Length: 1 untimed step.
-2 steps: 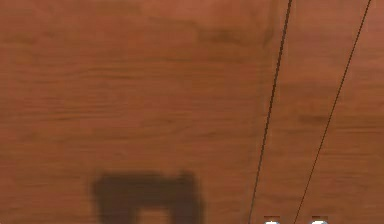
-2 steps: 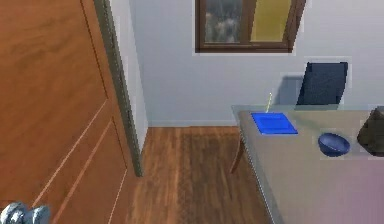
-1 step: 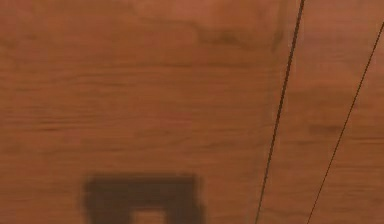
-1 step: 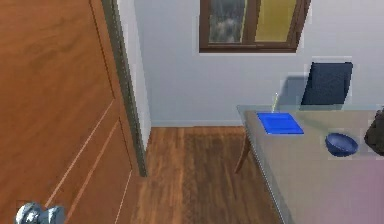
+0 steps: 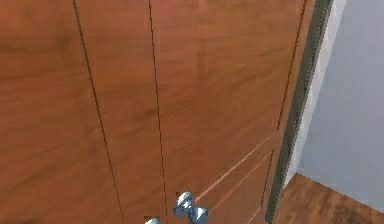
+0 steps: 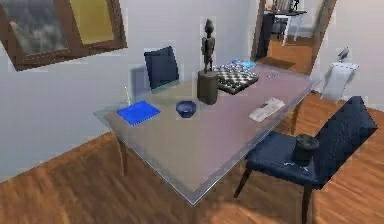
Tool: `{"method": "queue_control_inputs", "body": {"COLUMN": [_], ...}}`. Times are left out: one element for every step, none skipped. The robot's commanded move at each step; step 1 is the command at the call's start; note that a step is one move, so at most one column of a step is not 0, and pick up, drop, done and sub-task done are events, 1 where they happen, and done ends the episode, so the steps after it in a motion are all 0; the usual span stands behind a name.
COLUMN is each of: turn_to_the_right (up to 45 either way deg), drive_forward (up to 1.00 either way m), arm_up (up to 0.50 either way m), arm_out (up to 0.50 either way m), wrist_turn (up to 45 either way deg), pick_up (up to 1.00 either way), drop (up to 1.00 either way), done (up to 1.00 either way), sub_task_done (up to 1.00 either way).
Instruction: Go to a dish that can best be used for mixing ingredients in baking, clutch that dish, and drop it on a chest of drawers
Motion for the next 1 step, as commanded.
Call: {"method": "queue_control_inputs", "body": {"turn_to_the_right": [45.0], "drive_forward": [0.00], "arm_up": [0.00], "arm_out": [0.00], "wrist_turn": [0.0], "pick_up": [0.00], "drop": [0.00], "done": [0.00], "sub_task_done": [0.00]}}
